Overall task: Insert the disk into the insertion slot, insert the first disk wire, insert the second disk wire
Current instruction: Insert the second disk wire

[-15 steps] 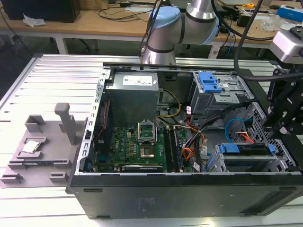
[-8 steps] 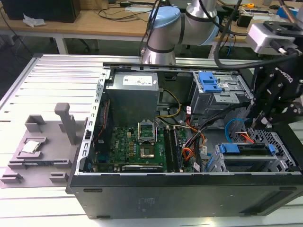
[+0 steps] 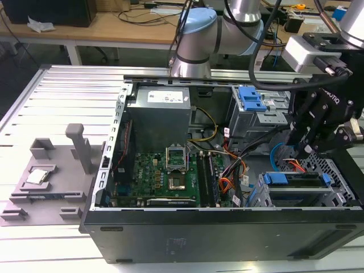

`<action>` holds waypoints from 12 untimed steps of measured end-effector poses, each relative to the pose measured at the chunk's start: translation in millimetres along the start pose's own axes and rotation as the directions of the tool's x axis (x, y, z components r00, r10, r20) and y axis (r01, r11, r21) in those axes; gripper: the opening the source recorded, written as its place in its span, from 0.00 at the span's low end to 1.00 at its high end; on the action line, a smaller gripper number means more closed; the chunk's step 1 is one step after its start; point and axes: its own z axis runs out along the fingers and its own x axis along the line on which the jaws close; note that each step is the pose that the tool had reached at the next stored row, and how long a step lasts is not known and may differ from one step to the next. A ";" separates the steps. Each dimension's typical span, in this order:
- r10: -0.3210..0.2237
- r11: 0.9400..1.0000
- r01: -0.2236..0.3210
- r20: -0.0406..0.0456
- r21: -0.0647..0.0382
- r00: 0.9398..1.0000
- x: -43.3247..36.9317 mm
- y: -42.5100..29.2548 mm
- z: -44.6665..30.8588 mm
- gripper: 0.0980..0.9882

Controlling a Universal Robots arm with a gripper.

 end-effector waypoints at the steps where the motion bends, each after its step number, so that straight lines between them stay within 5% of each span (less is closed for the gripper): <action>1: 0.000 1.000 0.000 0.000 0.000 1.000 0.0 0.0 0.0 0.30; 4: -0.001 1.000 0.001 -0.001 0.000 1.000 0.0 0.0 0.0 0.28; 6: -0.002 1.000 0.002 -0.002 0.000 1.000 -0.1 0.0 0.0 0.07; 8: -0.003 1.000 0.003 -0.003 0.000 1.000 0.0 0.0 0.0 0.07; 12: -0.003 1.000 0.003 -0.003 0.000 1.000 21.2 1.9 2.5 0.07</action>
